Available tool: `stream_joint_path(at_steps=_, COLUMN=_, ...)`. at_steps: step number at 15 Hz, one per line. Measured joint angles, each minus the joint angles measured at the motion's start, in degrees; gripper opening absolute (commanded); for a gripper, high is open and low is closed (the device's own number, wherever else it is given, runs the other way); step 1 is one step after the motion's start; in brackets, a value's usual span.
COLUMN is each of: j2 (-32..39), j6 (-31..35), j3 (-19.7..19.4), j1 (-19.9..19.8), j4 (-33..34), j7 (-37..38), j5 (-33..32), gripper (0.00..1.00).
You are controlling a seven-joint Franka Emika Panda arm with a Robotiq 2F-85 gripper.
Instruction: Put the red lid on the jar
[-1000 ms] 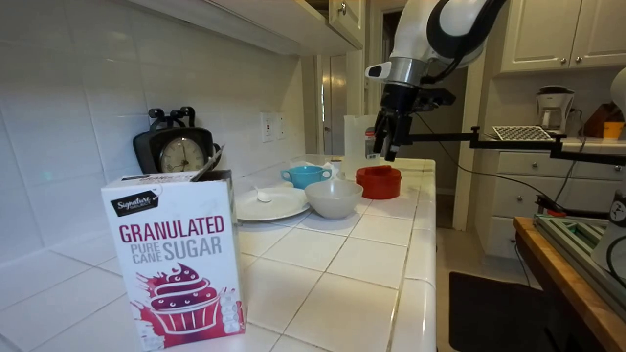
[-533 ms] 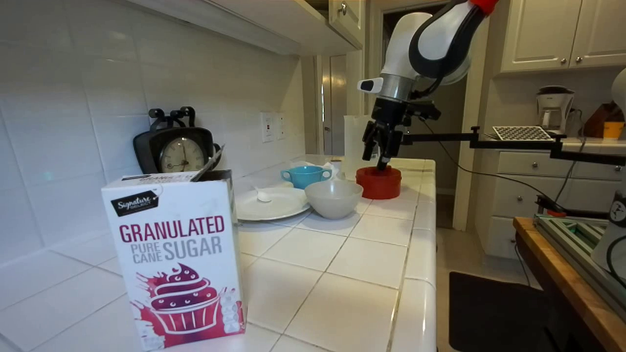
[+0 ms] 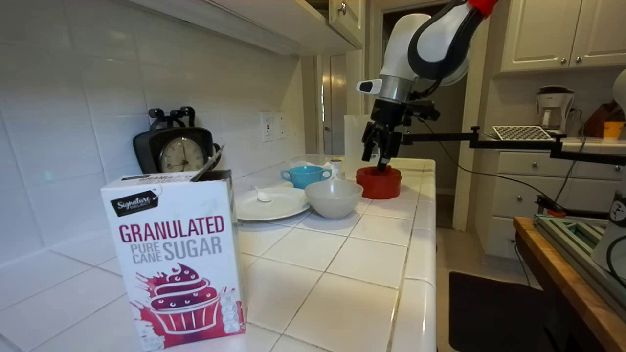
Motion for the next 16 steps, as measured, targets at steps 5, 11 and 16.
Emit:
stream_joint_path(at_steps=5, j2=0.6, j6=-0.1, j3=1.1, j1=-1.4, j4=0.0, j7=1.5, j5=-1.6, gripper=1.0)
stream_joint_path(at_steps=11, j2=1.4, j6=-3.7, j3=1.2, j1=-3.3, j4=3.6, j7=2.9, j5=-1.6, gripper=1.0)
stream_joint_path(at_steps=16, j2=2.8, j6=-8.1, j3=1.2, j1=-4.0, j4=6.1, j7=3.3, j5=-1.6, gripper=1.0)
